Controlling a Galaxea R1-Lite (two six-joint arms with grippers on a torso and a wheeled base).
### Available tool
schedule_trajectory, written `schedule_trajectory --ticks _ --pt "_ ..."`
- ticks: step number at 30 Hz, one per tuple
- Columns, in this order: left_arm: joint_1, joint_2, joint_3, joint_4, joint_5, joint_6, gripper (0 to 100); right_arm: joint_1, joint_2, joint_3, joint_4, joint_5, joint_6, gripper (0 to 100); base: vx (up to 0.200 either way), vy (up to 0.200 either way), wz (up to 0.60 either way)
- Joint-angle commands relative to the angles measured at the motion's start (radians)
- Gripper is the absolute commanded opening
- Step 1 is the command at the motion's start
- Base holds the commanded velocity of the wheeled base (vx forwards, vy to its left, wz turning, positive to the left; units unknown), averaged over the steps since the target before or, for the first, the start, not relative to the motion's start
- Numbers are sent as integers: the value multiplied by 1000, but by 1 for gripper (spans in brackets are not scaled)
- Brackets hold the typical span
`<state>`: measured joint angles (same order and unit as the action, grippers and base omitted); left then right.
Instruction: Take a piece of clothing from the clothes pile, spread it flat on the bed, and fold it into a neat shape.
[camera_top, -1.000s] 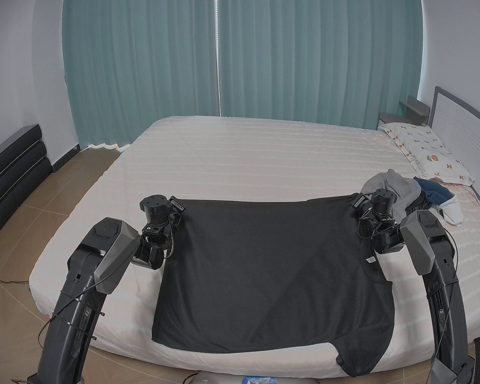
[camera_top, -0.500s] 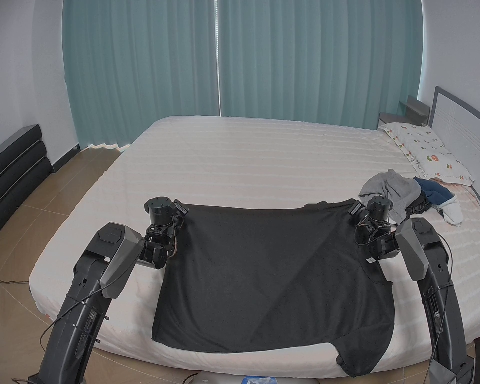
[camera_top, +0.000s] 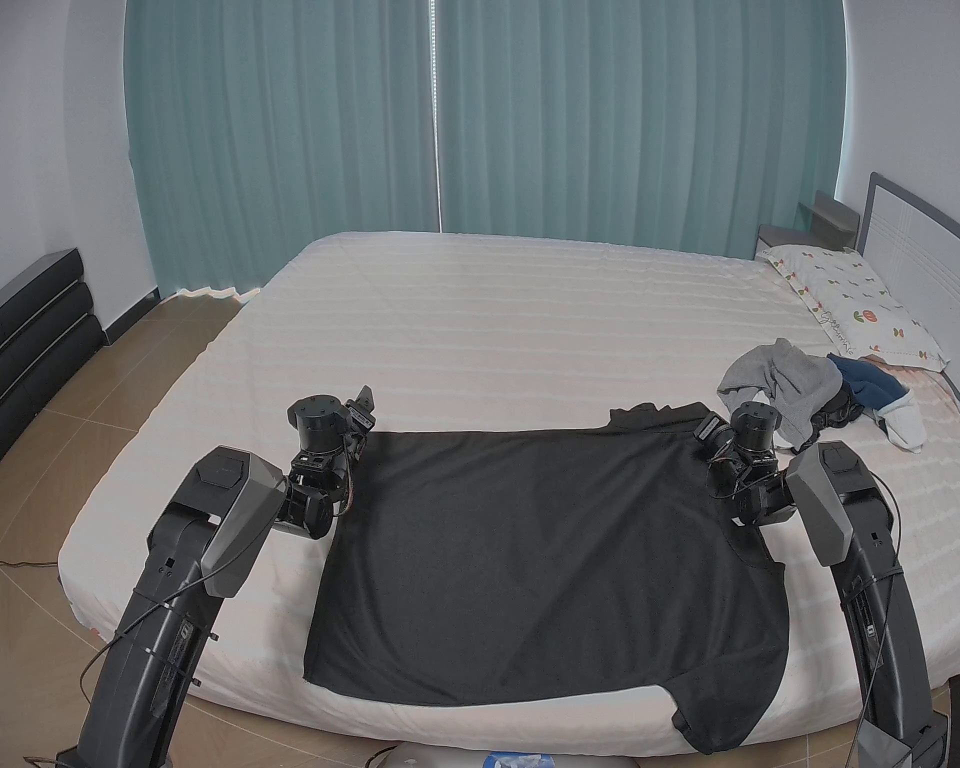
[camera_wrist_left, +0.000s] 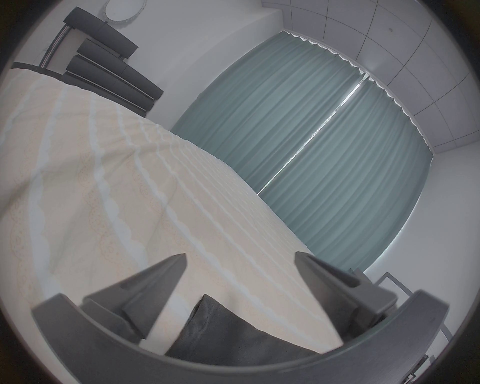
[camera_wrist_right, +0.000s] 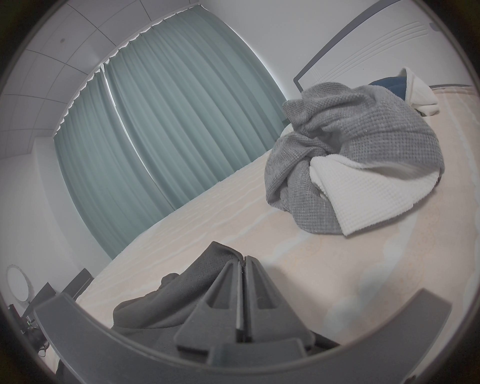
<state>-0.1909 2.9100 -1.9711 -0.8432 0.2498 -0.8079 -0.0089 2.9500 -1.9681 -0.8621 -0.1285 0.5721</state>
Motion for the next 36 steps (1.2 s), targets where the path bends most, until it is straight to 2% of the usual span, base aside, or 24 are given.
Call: schedule_trajectory --ticks 1,2,3,10,16,19,23,26,28,29,32,36 --pt "1 1 1 0 2 -1 100 0 1 6 12 0 -1 0 0 0 0" --pt "1 1 1 0 2 -1 100 0 0 8 20 0 0 0 0 0 0" --pt "1 1 1 0 2 -1 100 0 -2 11 25 0 -1 100 0 0 0" --pt "1 -6 12 -2 3 -1 100 0 -8 14 23 0 0 100 0 0 0" --pt "1 -25 93 -17 29 -4 100 -14 -112 155 2 1 0 100 0 0 0" --pt "-1 -95 219 -111 54 -7 100 -23 -227 322 -35 20 0 100 0 0 0" --pt "-1 -244 489 -258 49 -5 100 -31 -394 584 -77 63 0 100 0 0 0" --pt "-1 -321 577 -261 -4 -11 100 -39 -499 739 -132 101 0 100 0 0 0" --pt "-1 -396 652 -252 -35 -11 100 -42 -631 930 -166 165 0 100 0 0 0" --pt "-1 -400 656 -252 -35 -10 100 -43 -638 940 -166 170 0 100 0 0 0" --pt "-7 -534 834 -203 -41 -4 100 -55 -796 1186 -169 279 0 100 0 0 0" --pt "-10 -684 1115 -208 -118 -16 100 -60 -876 1365 -170 323 0 100 0 0 0"
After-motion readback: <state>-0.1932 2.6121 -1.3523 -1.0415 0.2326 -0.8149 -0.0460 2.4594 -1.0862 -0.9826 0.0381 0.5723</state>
